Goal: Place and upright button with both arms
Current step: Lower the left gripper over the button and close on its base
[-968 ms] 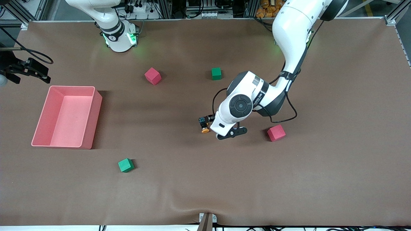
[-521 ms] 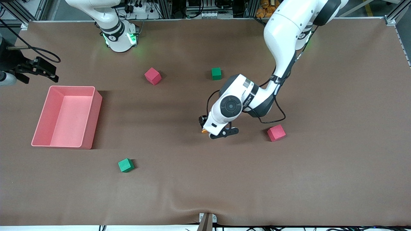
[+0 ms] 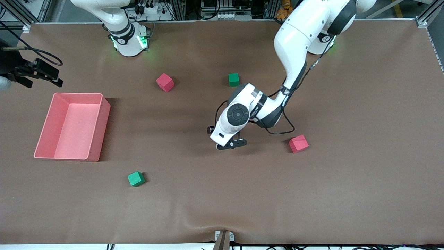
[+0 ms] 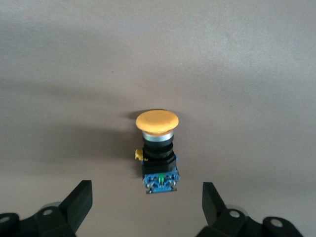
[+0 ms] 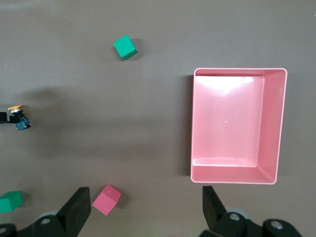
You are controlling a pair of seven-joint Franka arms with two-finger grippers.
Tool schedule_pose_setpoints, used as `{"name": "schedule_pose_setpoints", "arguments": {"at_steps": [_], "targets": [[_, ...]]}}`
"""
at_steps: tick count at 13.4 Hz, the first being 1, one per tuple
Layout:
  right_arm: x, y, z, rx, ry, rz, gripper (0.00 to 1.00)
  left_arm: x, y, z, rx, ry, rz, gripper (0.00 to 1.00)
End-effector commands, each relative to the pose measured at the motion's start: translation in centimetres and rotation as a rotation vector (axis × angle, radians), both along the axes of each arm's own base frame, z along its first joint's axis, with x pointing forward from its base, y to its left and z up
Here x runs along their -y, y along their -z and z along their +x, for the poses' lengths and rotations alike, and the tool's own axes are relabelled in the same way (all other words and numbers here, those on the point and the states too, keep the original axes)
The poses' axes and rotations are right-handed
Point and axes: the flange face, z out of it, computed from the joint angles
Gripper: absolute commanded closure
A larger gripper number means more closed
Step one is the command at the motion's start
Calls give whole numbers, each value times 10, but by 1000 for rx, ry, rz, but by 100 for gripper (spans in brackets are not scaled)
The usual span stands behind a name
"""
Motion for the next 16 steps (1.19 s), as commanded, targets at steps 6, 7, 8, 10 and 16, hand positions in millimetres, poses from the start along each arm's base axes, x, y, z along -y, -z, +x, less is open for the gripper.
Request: {"name": "schedule_pose_setpoints", "arguments": {"at_steps": [6,7,8,10,16], "targets": [[10,-17,-3,7,37,21,0,5,22,5,0,14,-10,19],[10,-20,-3,12,37,23,0,5,21,6,3,13,-13,19],[12,-19,-3,11,39,21,0,5,21,7,4,10,-15,21],[25,-19,-4,6,60,11,0,6,24,7,8,8,-24,22],[43,-20,-3,19,93,19,0,9,25,6,2,0,-51,30]]}}
